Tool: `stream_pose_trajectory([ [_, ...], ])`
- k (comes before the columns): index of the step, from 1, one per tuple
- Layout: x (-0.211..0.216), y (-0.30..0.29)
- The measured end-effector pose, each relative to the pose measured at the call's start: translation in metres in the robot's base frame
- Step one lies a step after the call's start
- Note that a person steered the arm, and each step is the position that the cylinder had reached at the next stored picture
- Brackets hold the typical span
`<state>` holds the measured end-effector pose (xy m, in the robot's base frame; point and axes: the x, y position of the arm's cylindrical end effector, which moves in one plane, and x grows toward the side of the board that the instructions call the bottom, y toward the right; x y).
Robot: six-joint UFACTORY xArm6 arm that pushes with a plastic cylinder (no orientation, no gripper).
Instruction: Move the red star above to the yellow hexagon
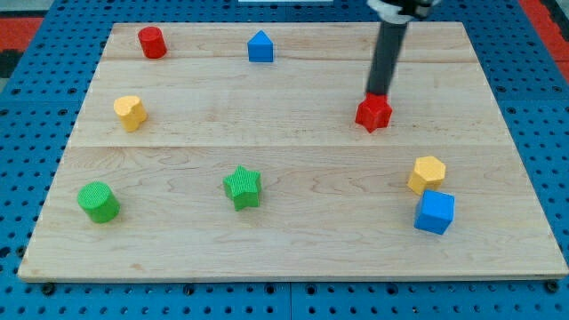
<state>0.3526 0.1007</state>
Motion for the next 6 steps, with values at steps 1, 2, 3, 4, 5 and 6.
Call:
stream_pose_trajectory([
  [1,0.008,-0.035],
  [2,0.025,0.004],
  [3,0.033,0.042],
  [4,0.043,0.057],
  [5,0.058,0.054],
  [6,0.043,-0.027],
])
